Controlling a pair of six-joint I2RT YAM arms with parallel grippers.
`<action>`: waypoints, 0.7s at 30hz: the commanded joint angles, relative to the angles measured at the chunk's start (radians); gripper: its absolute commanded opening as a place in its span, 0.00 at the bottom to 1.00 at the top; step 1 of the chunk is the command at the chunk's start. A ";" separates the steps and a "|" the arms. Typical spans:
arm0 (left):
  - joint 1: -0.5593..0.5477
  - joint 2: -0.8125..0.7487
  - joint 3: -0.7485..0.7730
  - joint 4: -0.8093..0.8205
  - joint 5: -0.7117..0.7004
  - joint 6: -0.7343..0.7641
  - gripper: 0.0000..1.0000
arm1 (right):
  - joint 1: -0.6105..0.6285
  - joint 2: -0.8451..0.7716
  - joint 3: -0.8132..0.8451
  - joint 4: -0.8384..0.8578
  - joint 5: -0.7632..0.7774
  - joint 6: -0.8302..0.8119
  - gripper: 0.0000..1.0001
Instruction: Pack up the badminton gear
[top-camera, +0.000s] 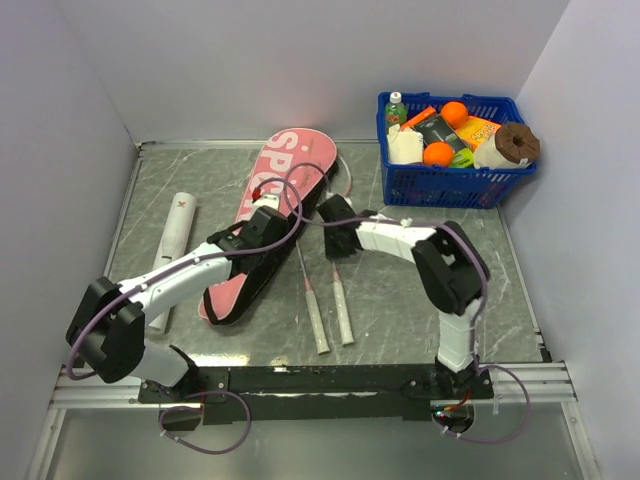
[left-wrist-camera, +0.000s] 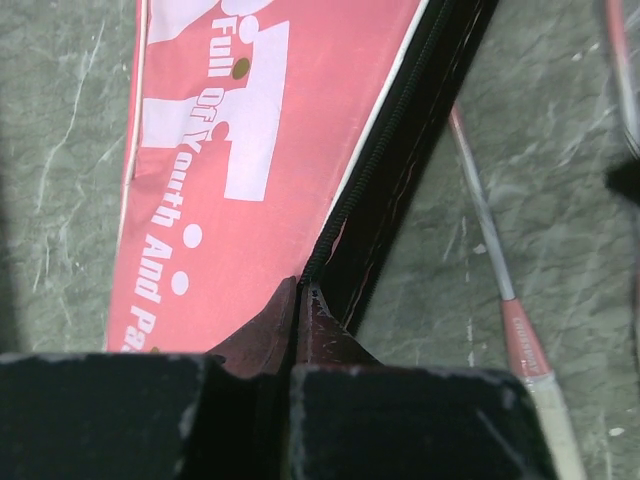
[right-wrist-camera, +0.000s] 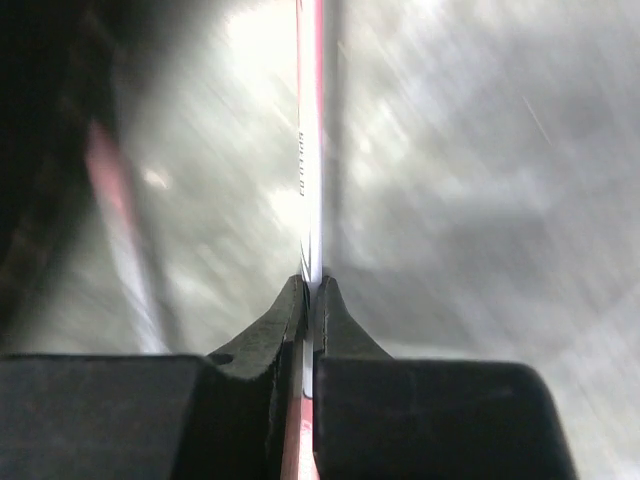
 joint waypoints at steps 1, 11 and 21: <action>0.017 -0.048 -0.001 0.082 0.038 -0.001 0.01 | -0.006 -0.180 -0.203 -0.056 0.077 0.065 0.00; 0.034 -0.034 0.018 0.152 0.101 -0.022 0.01 | 0.078 -0.548 -0.419 -0.169 0.145 0.125 0.00; 0.032 -0.042 0.038 0.171 0.116 -0.030 0.01 | 0.293 -0.840 -0.476 -0.410 0.238 0.280 0.00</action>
